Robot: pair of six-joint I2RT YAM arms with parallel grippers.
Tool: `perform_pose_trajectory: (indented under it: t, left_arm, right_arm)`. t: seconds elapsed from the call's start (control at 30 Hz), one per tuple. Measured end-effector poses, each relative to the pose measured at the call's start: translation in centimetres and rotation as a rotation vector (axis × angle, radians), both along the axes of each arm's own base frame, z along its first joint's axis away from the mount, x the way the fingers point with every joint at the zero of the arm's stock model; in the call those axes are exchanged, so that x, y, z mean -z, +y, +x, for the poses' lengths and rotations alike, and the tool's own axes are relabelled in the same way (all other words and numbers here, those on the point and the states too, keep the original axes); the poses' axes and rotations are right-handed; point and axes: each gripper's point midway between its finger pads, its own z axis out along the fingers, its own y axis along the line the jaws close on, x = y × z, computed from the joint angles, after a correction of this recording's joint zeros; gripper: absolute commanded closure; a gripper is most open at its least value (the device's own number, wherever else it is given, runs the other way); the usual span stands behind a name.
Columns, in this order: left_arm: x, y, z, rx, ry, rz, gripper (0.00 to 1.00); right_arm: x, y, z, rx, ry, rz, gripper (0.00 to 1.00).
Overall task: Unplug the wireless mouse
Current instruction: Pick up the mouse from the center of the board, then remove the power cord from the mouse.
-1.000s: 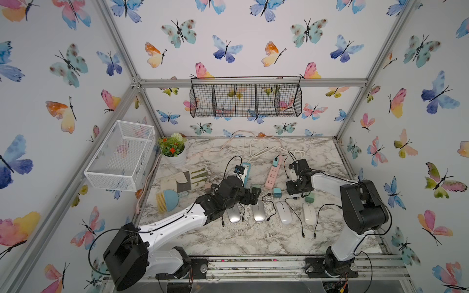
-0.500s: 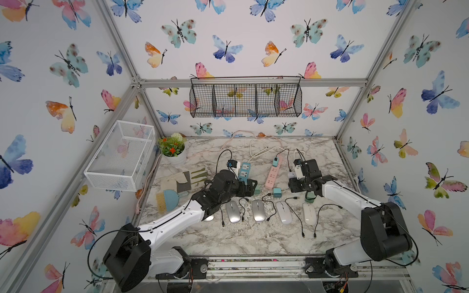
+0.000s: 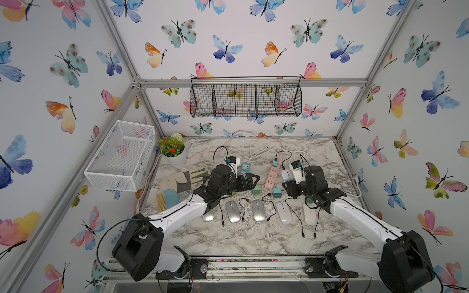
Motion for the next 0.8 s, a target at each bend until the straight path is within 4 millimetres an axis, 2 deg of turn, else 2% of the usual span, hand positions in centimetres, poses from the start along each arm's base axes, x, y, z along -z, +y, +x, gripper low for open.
perform_pose_trajectory:
  t: [0.13,0.3,0.5,0.8]
  left_arm:
    - [0.0,-1.1,0.3,0.028,0.03,-0.039,0.05]
    - [-0.8,-2.6,0.6,0.055,0.038,-0.086,0.11]
    - [-1.6,-5.5,0.7,0.109,0.043,-0.119,0.19]
    - [-0.2,-9.6,2.9,0.15,0.101,-0.115,0.3]
  right_arm:
    - [0.1,0.8,-1.0,-0.057,-0.033,0.005,0.99]
    - [0.5,1.2,-2.0,-0.095,-0.054,0.003,0.99]
    - [0.0,1.5,-2.4,-0.108,-0.088,0.015,0.99]
    - [0.7,1.4,-3.1,-0.096,-0.069,0.022,0.99]
